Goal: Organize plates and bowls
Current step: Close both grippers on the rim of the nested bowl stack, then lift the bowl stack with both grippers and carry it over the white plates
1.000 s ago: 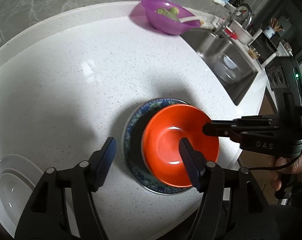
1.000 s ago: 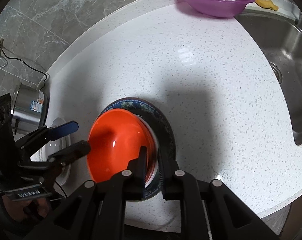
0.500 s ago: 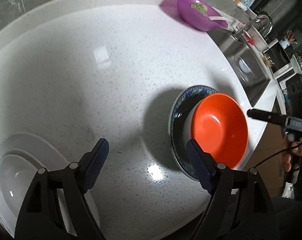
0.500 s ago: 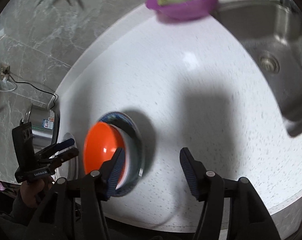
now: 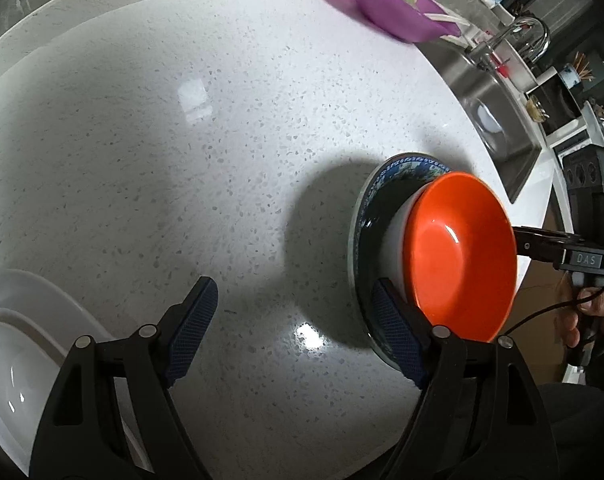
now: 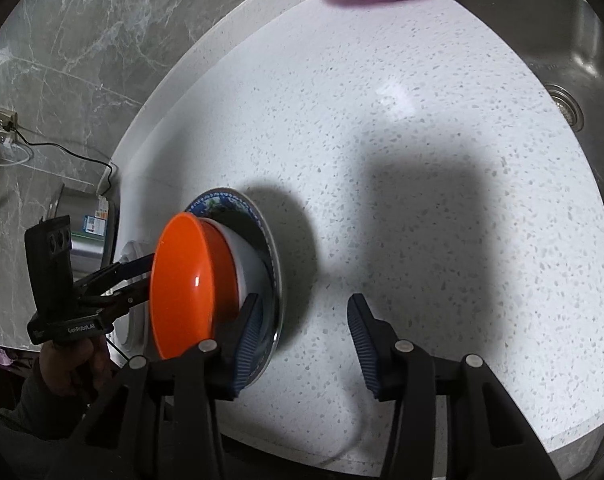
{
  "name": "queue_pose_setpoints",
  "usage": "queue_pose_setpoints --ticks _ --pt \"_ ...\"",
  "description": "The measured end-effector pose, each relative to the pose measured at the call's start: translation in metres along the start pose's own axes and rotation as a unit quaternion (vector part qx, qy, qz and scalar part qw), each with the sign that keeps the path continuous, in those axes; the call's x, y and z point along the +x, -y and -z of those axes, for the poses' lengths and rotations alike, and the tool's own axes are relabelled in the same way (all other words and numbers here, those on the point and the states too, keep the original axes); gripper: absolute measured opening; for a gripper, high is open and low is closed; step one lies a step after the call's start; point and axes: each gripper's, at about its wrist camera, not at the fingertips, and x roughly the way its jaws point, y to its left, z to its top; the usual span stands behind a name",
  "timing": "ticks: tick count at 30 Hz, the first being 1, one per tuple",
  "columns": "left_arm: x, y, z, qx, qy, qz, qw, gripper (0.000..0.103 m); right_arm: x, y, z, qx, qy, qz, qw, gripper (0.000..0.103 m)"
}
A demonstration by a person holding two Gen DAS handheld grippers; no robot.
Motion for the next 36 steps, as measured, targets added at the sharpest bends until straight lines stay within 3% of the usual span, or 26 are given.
queue_pose_setpoints --ticks 5,10,12,14,17,22,36 --pt "0.014 0.005 0.0 0.012 -0.021 -0.002 0.9997 0.077 0.012 -0.002 -0.004 -0.006 -0.017 0.002 1.0 0.043" --pt "0.018 0.004 -0.001 0.004 -0.018 0.007 0.9998 0.074 0.012 0.001 -0.005 -0.006 -0.014 -0.007 1.0 0.04" --pt "0.018 0.006 -0.003 0.007 -0.016 0.027 0.9995 0.061 0.012 0.002 -0.006 -0.009 -0.015 -0.012 1.0 0.036" --pt "0.017 0.009 -0.004 0.012 -0.014 0.048 0.9987 0.042 0.011 0.0 -0.005 -0.018 -0.015 -0.022 0.999 0.025" --pt "0.015 0.017 -0.005 0.02 -0.012 0.057 0.9981 0.025 0.01 -0.007 -0.006 -0.034 -0.013 -0.027 0.999 0.013" --pt "0.016 0.032 -0.01 0.032 -0.012 0.054 0.998 0.011 0.01 -0.013 -0.008 -0.044 -0.01 -0.019 0.999 0.011" --pt "0.018 0.037 -0.017 0.018 -0.009 0.037 0.9991 0.008 0.011 -0.021 -0.01 -0.041 -0.01 0.009 0.999 0.011"
